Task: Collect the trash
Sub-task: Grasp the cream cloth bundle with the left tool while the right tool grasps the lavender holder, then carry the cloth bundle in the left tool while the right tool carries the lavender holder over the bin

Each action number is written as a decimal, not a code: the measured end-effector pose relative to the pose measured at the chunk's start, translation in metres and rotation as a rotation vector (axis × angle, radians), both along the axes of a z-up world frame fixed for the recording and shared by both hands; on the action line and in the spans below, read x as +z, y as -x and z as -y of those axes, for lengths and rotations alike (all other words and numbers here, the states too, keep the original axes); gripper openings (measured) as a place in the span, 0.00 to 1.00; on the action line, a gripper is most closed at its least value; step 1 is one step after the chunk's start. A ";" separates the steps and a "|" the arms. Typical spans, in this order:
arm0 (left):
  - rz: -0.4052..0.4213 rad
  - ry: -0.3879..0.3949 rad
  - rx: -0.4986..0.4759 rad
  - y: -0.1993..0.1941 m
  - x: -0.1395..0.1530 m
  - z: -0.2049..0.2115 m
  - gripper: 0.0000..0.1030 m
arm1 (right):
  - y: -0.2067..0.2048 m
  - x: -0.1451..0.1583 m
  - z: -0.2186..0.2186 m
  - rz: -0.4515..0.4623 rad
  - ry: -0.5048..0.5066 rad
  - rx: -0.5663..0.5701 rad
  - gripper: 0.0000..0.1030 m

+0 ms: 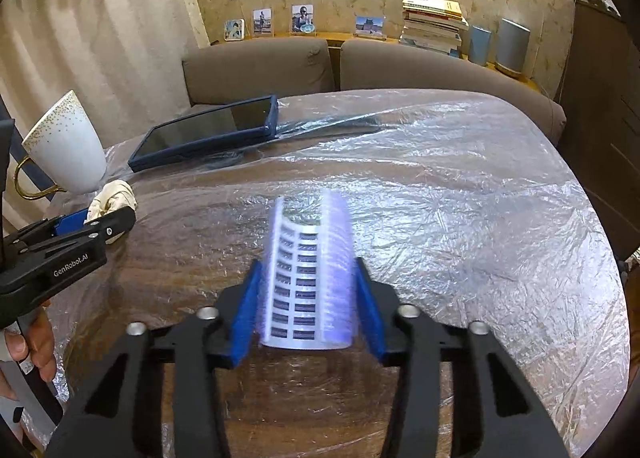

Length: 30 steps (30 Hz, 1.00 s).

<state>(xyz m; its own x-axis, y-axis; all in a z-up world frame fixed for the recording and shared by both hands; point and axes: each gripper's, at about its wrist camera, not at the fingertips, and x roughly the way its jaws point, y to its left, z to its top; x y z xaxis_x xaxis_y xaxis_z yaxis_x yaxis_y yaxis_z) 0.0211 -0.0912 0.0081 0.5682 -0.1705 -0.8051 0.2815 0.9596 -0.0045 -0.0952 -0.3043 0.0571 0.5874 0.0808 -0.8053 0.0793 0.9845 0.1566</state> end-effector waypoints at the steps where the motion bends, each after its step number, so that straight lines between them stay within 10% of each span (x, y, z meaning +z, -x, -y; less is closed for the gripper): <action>1: 0.005 -0.001 -0.001 0.000 0.000 0.000 0.50 | 0.001 0.000 0.001 0.001 -0.005 0.002 0.41; 30: 0.038 0.091 -0.038 0.087 0.035 -0.009 0.50 | 0.056 0.026 0.019 0.007 -0.161 0.133 0.41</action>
<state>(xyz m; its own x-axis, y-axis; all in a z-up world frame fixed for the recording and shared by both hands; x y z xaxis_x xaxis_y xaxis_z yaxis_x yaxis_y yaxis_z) -0.0659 -0.0824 0.0428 0.5894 -0.2641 -0.7635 0.3191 0.9443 -0.0803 -0.1516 -0.3232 0.0836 0.5682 0.2856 -0.7718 -0.0514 0.9483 0.3131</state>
